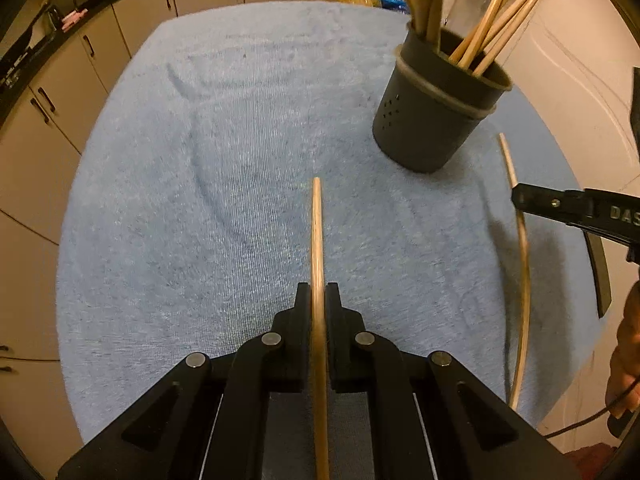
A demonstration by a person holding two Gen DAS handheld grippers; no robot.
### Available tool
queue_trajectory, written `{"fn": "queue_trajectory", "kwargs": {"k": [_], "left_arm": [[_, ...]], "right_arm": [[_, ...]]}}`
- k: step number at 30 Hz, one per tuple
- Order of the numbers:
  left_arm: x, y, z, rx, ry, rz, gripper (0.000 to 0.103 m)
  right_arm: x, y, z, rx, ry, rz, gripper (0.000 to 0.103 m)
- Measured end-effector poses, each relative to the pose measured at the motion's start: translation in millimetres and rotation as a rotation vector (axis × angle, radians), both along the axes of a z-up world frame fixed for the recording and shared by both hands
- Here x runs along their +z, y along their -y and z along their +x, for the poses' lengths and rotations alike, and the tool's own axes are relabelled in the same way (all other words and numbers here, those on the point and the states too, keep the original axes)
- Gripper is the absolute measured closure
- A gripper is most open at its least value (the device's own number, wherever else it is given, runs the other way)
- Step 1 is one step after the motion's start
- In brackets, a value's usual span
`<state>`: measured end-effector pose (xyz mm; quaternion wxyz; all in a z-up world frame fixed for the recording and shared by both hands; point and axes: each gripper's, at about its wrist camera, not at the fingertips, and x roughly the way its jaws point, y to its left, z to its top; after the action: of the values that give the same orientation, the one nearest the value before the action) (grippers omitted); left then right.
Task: Organize utensils
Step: 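Lift both grasped chopsticks upright and carry them over the black cup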
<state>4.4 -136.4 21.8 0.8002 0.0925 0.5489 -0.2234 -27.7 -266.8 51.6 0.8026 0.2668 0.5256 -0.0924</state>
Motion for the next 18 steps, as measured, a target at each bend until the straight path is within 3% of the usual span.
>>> {"fn": "queue_trajectory", "kwargs": {"k": [9,18], "left_arm": [[54,-9,-21,0.020,0.087,-0.036,0.097],[85,-2,-41,0.025,0.141,-0.054,0.097]], "right_arm": [[49,10,-28,0.016,0.139,-0.048,0.097],[69,3,-39,0.025,0.194,-0.059,0.097]]}}
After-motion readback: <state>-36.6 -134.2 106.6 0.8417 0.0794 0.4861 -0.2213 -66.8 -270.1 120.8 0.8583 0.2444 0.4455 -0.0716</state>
